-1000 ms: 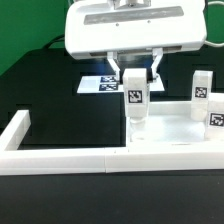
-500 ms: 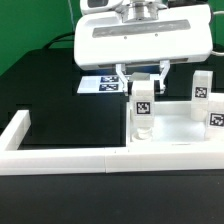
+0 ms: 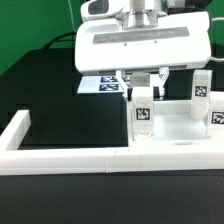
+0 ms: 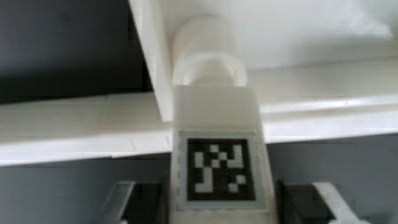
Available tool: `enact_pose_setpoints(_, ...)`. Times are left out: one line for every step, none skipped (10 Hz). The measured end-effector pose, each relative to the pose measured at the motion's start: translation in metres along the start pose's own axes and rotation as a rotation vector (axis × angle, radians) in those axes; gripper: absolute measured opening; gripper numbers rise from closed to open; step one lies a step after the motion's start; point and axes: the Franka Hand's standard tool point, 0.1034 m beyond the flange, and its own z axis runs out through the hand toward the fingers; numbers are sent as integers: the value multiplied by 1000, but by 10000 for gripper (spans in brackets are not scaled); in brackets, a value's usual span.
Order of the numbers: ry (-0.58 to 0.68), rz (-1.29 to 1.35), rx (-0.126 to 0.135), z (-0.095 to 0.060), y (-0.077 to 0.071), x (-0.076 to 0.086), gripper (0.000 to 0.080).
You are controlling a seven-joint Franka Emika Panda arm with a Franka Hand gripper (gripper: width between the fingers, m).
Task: Assemble square table
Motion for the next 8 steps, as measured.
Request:
enact_pose_setpoints(10, 1, -2, 0, -1, 0, 290)
enact_pose_setpoints(11, 9, -4, 0, -2, 0, 290)
enact_pose_setpoints(15, 40, -15, 0, -3, -1, 290)
enact_pose_setpoints(12, 49, -25, 0, -3, -2, 290)
enact_pose_setpoints(3, 48, -24, 0, -2, -2, 295)
enact_pose_setpoints(-8, 48, -22, 1, -2, -5, 295)
enact_pose_setpoints(-8, 48, -21, 1, -2, -5, 517)
enact_pose_setpoints(-9, 48, -22, 1, -2, -5, 517)
